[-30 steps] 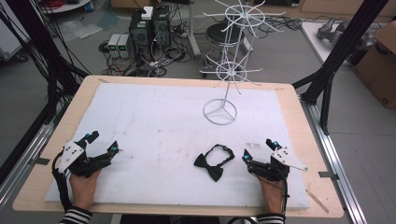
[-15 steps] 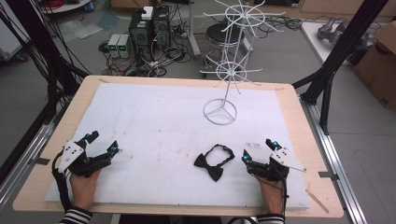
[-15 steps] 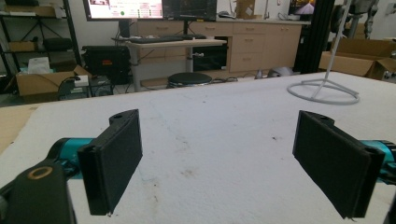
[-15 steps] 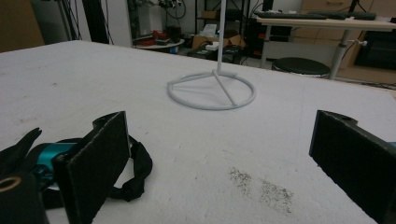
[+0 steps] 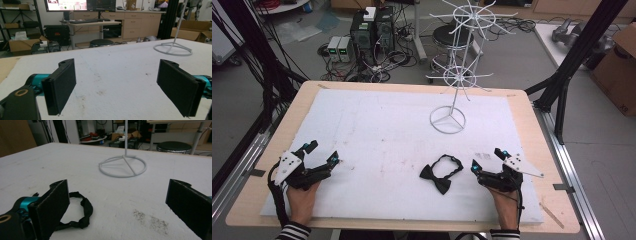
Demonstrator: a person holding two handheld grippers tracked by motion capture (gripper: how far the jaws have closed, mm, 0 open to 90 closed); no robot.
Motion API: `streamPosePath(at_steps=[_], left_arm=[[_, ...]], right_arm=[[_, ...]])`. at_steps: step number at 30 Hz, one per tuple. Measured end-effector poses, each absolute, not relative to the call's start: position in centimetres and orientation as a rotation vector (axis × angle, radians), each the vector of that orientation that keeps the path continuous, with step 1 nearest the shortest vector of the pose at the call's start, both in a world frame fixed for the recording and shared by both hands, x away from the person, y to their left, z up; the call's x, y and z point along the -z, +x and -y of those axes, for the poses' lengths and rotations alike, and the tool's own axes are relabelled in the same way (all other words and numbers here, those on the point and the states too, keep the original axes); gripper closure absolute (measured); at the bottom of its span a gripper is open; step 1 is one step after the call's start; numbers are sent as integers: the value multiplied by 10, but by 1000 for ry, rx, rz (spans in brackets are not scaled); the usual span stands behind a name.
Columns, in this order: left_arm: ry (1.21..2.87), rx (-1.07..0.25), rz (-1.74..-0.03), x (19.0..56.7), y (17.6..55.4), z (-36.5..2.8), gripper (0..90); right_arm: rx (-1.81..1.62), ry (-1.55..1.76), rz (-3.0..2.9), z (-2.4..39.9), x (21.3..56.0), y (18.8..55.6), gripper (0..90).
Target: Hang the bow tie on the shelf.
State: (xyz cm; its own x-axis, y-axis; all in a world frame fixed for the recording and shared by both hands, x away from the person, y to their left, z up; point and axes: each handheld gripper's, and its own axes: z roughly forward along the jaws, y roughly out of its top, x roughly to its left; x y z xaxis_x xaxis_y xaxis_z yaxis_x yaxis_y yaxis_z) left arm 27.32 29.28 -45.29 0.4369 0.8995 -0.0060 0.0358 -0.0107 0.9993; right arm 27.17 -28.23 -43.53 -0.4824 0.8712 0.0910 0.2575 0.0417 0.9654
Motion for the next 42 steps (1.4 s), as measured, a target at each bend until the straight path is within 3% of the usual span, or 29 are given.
streamPosePath(at_steps=[16,31,39,42], left_arm=[[1407,-844,-908,453,274,-294,162],[1409,-845,-906,453,274,-294,162],[1414,-848,-901,453,273,-293,162],[1416,-849,-900,453,273,-293,162]], right_arm=[[-1469,967,-2145,256,402,266,43],[-1302,892,-2438,226,403,270,51],[-1238,914,-2535,220,408,274,78],[-1208,918,-2572,217,409,275,157]])
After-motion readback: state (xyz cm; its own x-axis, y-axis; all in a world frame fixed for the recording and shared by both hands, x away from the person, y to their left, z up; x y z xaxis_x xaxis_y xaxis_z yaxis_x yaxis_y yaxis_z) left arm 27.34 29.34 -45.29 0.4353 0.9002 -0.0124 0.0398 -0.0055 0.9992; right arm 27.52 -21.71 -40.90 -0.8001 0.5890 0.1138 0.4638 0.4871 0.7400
